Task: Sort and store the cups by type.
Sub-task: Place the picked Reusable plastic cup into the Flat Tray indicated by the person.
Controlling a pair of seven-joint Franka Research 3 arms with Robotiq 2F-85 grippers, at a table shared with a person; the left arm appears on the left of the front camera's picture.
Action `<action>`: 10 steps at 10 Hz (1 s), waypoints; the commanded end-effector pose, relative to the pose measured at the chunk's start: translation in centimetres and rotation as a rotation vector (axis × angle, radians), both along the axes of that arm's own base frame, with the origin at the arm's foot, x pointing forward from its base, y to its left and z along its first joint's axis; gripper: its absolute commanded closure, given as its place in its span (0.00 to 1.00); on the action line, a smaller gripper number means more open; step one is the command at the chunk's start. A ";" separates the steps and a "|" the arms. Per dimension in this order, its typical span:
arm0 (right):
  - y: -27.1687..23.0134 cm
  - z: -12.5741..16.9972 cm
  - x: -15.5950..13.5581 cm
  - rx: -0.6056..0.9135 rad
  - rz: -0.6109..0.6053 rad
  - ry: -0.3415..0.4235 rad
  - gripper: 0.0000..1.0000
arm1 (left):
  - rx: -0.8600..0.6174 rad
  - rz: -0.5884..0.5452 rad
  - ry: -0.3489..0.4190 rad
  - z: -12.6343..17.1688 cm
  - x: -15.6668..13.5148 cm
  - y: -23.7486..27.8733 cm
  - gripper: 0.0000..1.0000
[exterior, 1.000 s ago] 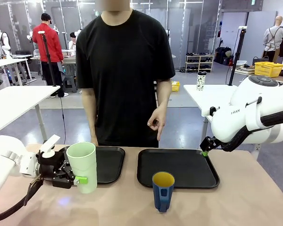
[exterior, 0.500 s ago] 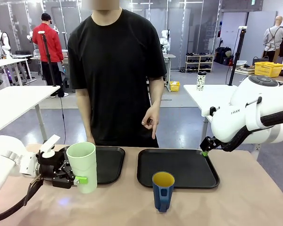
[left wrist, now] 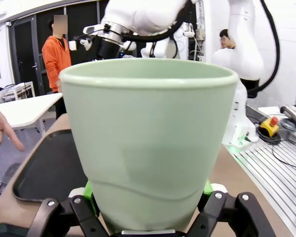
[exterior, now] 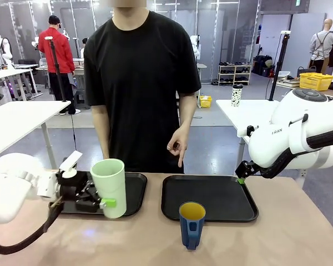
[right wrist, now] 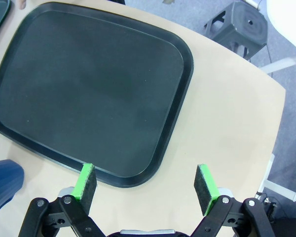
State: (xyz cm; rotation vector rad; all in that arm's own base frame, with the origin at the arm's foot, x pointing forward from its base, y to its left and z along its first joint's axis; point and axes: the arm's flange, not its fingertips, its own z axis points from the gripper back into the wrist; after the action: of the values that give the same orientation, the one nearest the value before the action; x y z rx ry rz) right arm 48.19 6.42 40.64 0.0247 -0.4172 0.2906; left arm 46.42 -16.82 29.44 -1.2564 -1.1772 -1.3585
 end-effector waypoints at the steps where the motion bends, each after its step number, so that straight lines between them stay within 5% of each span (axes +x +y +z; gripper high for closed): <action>1: -0.2 0.0 0.0 0.003 -0.001 -0.003 0.00 | -0.022 0.032 0.013 0.7 2.8 -3.1 0.16; 6: -0.2 0.0 0.0 0.003 -0.001 -0.003 0.00 | -0.051 -0.019 0.023 1.4 6.5 -9.9 0.16; 10: -0.2 0.0 0.0 0.003 -0.001 -0.003 0.00 | -0.058 -0.028 0.008 1.4 5.2 -9.1 0.16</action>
State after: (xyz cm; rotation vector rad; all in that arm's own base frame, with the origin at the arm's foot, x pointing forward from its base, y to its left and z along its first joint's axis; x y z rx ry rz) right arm 48.19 6.42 40.64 0.0246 -0.4172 0.2906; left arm 52.05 -26.11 30.46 -1.3268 -1.1947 -1.3485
